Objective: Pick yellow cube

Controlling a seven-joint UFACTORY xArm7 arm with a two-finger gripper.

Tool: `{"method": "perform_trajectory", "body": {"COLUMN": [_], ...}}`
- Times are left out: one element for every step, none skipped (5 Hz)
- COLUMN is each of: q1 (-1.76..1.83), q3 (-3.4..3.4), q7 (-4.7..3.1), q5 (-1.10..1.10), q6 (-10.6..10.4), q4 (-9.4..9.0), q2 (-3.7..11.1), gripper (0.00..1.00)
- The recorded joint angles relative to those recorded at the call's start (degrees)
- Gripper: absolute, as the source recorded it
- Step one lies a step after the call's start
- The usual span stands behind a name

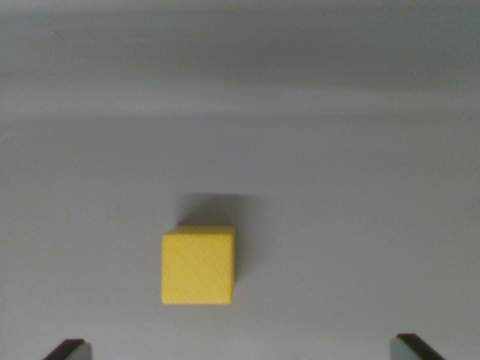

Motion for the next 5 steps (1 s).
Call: {"method": "perform_trajectory", "body": {"q1": [0.0, 0.26, 0.26, 0.5, 0.5], "q3": [0.0, 0.16, 0.16, 0.3, 0.3], "q7": [0.0, 0.13, 0.13, 0.26, 0.26], "q5": [0.0, 0.03, 0.03, 0.06, 0.06], "q6": [0.0, -2.7, -2.7, -5.2, -5.2], "q4": [0.0, -1.09, -1.09, -2.09, -2.09], "q2": [0.0, 1.92, 1.92, 3.71, 3.71], "gripper": [0.0, 0.0, 0.0, 0.0, 0.0]}}
